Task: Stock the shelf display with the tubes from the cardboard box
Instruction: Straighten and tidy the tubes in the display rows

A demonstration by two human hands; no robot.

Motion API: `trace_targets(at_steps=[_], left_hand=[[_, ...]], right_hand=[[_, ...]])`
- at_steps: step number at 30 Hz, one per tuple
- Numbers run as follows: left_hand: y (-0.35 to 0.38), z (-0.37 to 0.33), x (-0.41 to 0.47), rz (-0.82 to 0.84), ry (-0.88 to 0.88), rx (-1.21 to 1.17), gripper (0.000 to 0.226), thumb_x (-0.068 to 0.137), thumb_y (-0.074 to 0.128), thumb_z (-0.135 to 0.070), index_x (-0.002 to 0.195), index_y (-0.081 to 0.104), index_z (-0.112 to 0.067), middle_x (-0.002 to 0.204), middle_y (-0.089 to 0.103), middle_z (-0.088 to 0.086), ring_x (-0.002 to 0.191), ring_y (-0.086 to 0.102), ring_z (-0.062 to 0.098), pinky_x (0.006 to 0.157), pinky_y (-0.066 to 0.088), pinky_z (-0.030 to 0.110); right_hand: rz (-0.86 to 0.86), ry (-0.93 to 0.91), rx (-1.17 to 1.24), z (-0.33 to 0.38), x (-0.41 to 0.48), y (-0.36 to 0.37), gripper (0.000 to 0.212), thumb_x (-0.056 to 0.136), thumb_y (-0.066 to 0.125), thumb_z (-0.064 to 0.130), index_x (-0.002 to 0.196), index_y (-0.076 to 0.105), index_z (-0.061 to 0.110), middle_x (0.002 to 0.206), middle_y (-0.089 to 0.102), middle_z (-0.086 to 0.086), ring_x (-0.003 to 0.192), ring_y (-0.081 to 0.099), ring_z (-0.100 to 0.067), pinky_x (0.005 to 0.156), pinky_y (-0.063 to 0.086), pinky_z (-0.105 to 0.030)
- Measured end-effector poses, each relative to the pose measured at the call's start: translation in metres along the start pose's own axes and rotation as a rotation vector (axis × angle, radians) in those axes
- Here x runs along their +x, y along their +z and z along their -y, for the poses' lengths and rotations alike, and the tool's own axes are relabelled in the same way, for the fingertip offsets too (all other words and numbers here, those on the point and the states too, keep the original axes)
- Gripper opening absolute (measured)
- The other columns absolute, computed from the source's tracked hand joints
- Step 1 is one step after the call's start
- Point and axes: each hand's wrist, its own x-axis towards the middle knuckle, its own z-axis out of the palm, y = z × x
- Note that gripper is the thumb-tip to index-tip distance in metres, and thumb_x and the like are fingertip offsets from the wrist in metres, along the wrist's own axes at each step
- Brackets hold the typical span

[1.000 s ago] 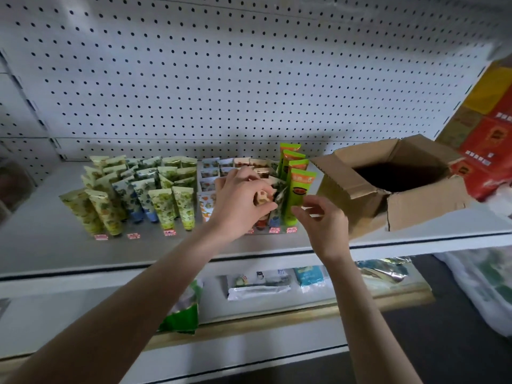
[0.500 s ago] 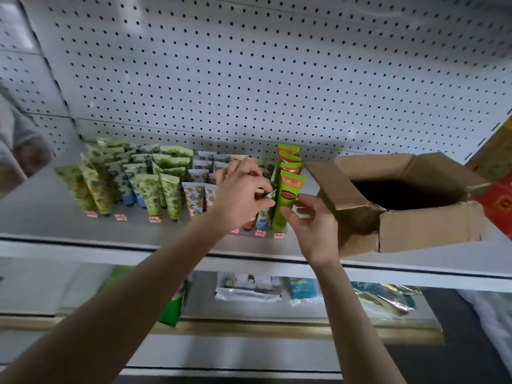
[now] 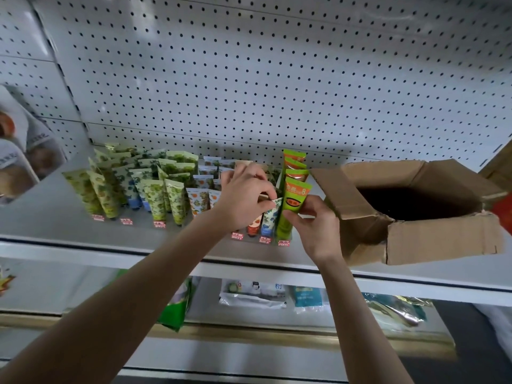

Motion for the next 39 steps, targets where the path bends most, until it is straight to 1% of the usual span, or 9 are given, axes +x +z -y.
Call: trace_targets(at_steps=[3,8,11,15,18,21,28,34,39], left_hand=[[0.0001,0.0014,0.0022,0.005,0.009,0.001,0.014,0.084,0.064,-0.035,0.095,0.07,-0.031,0.121,0.047,-0.006,0.123,0.03,0.014,0.089,0.011,0.027],[0.0004,0.0035,0.0051,0.019,0.026,-0.01,0.012,0.086,0.062,-0.033,0.095,0.07,-0.031,0.122,0.047,-0.006,0.124,0.029,0.013,0.091,0.01,0.027],[0.0002,0.0048,0.0066,0.025,0.03,-0.018,0.011,0.086,0.062,-0.031,0.094,0.07,-0.031,0.121,0.047,-0.006,0.124,0.029,0.013,0.092,0.011,0.028],[0.0015,0.0048,0.008,0.025,0.042,-0.022,0.01,0.086,0.063,-0.031,0.093,0.071,-0.03,0.12,0.048,-0.006,0.123,0.031,0.013,0.091,0.011,0.029],[0.0029,0.0043,0.0085,0.036,0.043,-0.025,0.011,0.085,0.064,-0.033,0.092,0.071,-0.029,0.119,0.048,-0.006,0.122,0.03,0.013,0.09,0.011,0.028],[0.0035,0.0048,0.0092,0.036,0.045,-0.026,0.011,0.084,0.065,-0.034,0.091,0.071,-0.029,0.118,0.048,-0.006,0.121,0.031,0.013,0.088,0.011,0.028],[0.0039,0.004,0.0094,-0.002,0.024,-0.077,0.008,0.08,0.069,-0.031,0.084,0.074,-0.027,0.112,0.051,-0.007,0.117,0.035,0.012,0.078,0.007,0.021],[0.004,0.005,0.0083,-0.007,0.01,-0.082,0.009,0.08,0.069,-0.033,0.083,0.074,-0.026,0.113,0.05,-0.007,0.118,0.034,0.012,0.079,0.006,0.021],[0.0023,0.0055,0.0092,0.023,0.01,-0.059,0.011,0.082,0.066,-0.036,0.088,0.073,-0.029,0.117,0.049,-0.007,0.121,0.031,0.011,0.082,0.008,0.023]], right_hand=[[0.025,-0.024,-0.003,0.0012,0.0021,-0.003,0.017,0.08,0.073,0.014,0.089,0.058,0.018,0.083,0.06,0.01,0.084,0.06,-0.011,0.074,0.047,-0.022],[0.046,-0.049,-0.026,-0.0012,0.0026,-0.0053,0.018,0.081,0.072,0.014,0.098,0.064,0.013,0.084,0.062,0.01,0.081,0.06,-0.009,0.067,0.044,-0.01],[0.049,-0.041,-0.023,-0.0017,0.0034,-0.0062,0.016,0.082,0.071,0.015,0.095,0.062,0.014,0.086,0.062,0.008,0.082,0.059,-0.009,0.068,0.043,-0.012],[0.06,-0.011,0.011,-0.0029,0.0033,-0.0064,0.018,0.083,0.07,0.014,0.099,0.062,0.011,0.089,0.063,0.006,0.086,0.061,-0.014,0.074,0.046,-0.021],[0.057,-0.025,0.01,-0.0026,0.0034,-0.0071,0.018,0.082,0.07,0.014,0.098,0.062,0.012,0.087,0.062,0.008,0.085,0.06,-0.013,0.072,0.046,-0.018],[0.064,-0.015,0.0,-0.0026,0.0036,-0.0074,0.019,0.083,0.07,0.016,0.1,0.062,0.012,0.089,0.062,0.007,0.086,0.06,-0.012,0.074,0.045,-0.02],[0.07,-0.003,0.006,-0.0024,0.0042,-0.0081,0.02,0.083,0.069,0.016,0.102,0.062,0.011,0.09,0.062,0.008,0.087,0.06,-0.011,0.075,0.045,-0.021],[0.059,-0.043,-0.014,-0.0023,0.0039,-0.0073,0.019,0.082,0.07,0.014,0.099,0.063,0.012,0.088,0.062,0.009,0.082,0.059,-0.007,0.068,0.043,-0.009],[0.056,-0.057,-0.021,-0.0019,0.0044,-0.006,0.023,0.081,0.071,0.014,0.103,0.064,0.009,0.09,0.063,0.005,0.084,0.061,-0.012,0.074,0.046,-0.02]])
